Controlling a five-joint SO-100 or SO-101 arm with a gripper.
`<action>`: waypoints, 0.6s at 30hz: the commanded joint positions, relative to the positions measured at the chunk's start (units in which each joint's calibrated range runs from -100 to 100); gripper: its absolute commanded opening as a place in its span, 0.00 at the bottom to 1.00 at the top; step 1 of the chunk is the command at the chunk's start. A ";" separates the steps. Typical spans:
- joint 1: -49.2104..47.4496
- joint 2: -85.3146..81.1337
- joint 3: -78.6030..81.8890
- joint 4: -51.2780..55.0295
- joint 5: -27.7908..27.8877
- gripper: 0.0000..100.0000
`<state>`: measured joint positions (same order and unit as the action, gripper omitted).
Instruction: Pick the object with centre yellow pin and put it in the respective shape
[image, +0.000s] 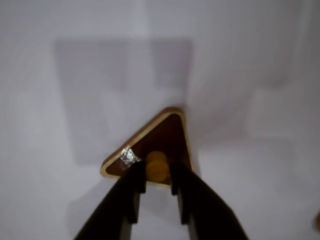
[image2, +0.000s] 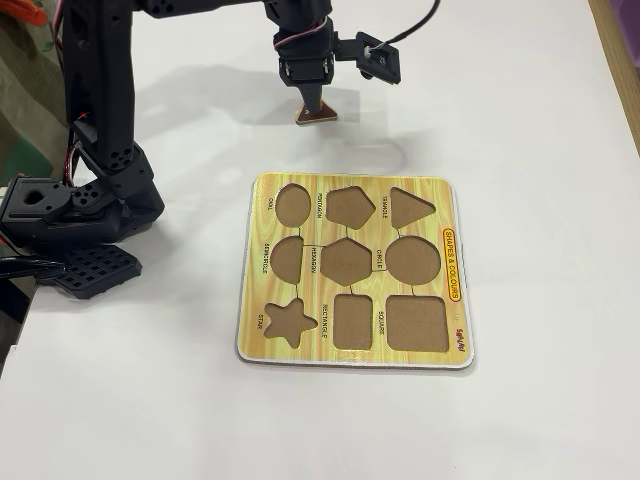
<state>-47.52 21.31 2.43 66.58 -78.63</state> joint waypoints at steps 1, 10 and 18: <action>2.79 -5.99 -2.61 -0.55 0.12 0.05; 10.41 -9.67 -1.98 0.23 2.48 0.05; 18.03 -11.18 -1.98 0.23 6.03 0.05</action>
<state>-32.65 14.00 2.43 66.67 -73.89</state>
